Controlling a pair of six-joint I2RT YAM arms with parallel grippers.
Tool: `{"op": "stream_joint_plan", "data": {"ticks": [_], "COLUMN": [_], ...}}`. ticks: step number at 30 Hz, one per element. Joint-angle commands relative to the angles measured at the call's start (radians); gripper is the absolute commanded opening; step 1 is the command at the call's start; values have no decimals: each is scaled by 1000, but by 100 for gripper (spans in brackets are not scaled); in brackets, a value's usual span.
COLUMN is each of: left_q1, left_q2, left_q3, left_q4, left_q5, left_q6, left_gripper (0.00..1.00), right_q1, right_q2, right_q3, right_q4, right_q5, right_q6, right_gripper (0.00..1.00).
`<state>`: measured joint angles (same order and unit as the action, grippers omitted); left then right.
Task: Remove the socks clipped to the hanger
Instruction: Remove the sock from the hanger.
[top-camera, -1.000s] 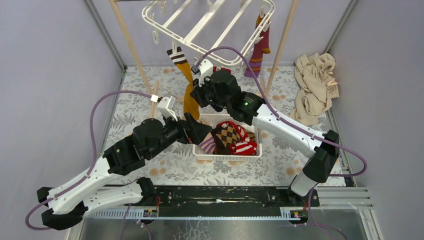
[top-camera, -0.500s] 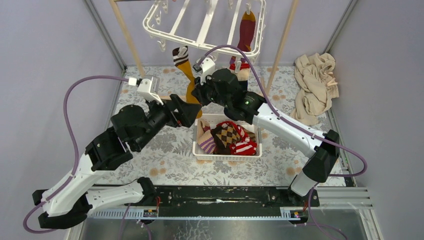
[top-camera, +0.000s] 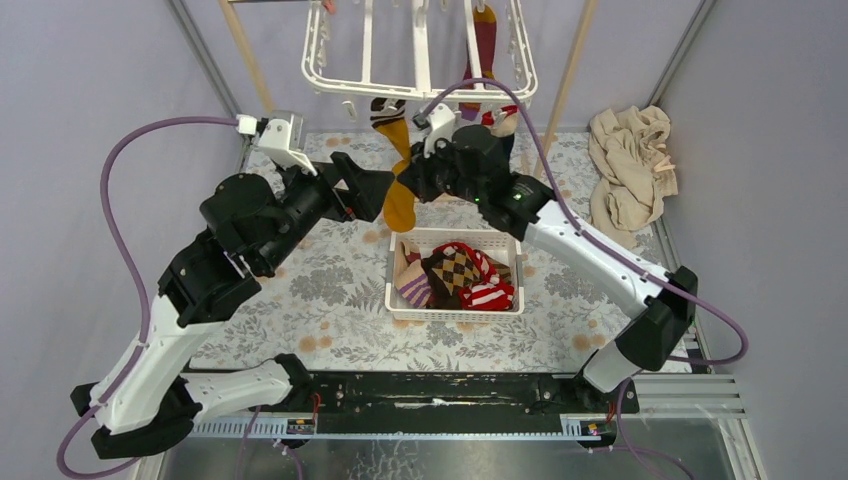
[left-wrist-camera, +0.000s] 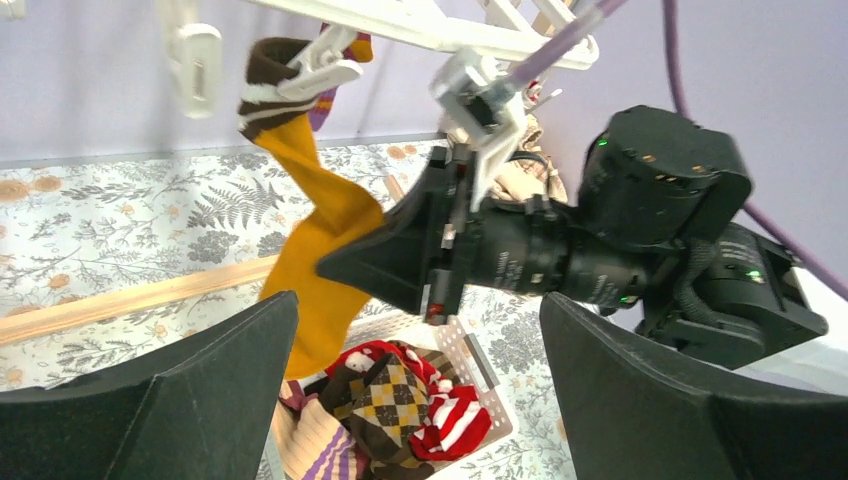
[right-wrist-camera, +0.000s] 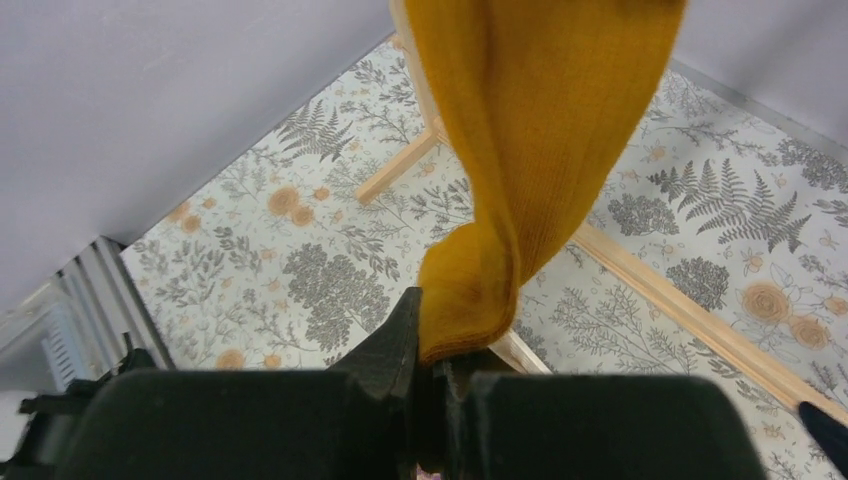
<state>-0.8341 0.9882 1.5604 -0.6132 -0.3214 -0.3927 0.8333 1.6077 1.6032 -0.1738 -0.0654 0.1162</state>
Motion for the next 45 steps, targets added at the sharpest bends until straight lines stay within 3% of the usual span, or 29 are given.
{"op": "stream_joint_plan", "data": {"ticks": [1, 8, 14, 24, 30, 37, 45], "left_q1": [45, 121, 161, 165, 165, 165, 165], "left_q2": [36, 108, 150, 147, 98, 41, -13], "left_q3": [57, 133, 160, 158, 143, 127, 100], "left_q4": [-34, -52, -19, -14, -59, -129, -160], "left_q5": [74, 202, 288, 278, 197, 145, 117], "left_q6": [47, 29, 7, 8, 6, -6, -12], "left_gripper": [98, 98, 98, 99, 98, 98, 98], "right_q1": [-89, -205, -236, -240, -195, -7, 79], "right_q2": [-106, -143, -172, -265, -238, -90, 123], "right_q3": [-46, -89, -100, -139, -66, 161, 461], "right_q4": [62, 34, -22, -139, -220, -351, -495], "right_q5": [-192, -425, -477, -387, -236, -23, 47], "right_q6": [70, 104, 94, 64, 19, -75, -95], "right_gripper": [0, 0, 0, 0, 0, 0, 0]}}
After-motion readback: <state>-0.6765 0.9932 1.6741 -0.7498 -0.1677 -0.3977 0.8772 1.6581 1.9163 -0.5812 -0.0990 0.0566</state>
